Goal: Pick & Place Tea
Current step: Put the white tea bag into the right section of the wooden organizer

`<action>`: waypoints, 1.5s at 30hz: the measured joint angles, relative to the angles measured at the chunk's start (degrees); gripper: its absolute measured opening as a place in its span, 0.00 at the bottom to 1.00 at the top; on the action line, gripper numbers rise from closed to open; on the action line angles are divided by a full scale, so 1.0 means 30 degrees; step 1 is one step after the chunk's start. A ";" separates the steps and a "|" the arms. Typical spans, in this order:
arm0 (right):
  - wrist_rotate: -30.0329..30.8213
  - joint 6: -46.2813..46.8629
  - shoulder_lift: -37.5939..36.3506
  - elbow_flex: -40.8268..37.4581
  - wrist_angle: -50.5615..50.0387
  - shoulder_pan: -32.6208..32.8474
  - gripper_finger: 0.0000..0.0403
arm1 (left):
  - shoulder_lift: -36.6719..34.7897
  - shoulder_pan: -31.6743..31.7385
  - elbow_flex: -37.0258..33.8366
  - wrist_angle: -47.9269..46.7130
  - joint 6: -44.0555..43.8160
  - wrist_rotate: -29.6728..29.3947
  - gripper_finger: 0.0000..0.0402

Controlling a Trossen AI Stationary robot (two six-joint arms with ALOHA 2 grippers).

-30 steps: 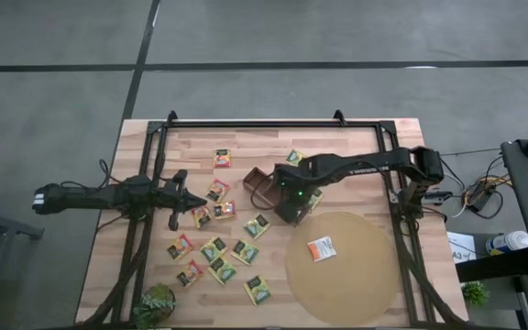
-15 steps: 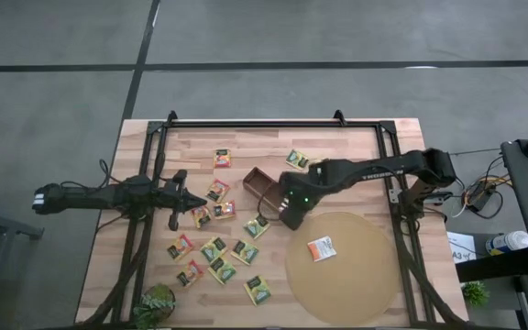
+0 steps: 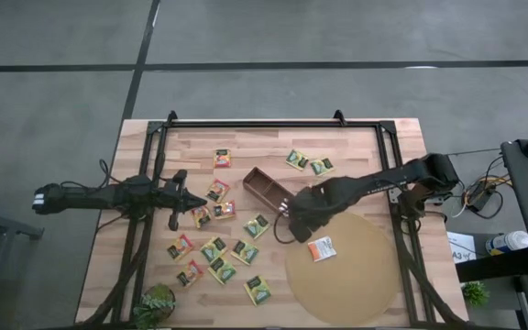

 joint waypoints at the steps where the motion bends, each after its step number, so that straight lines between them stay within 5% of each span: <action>1: -0.0027 0.0346 0.0000 -0.0160 0.0018 0.0181 0.17 | 0.0000 -0.0001 -0.0002 0.0000 0.0005 -0.0002 0.00; 15: -0.1761 0.4195 -0.1202 -0.3136 0.0875 0.1381 0.43 | 0.0007 -0.0003 -0.0001 0.0000 0.0001 -0.0006 0.00; 45: -0.2123 0.5764 -0.1202 -0.9191 0.7460 0.1867 0.42 | 0.0007 0.0000 -0.0004 0.0000 0.0007 -0.0004 0.00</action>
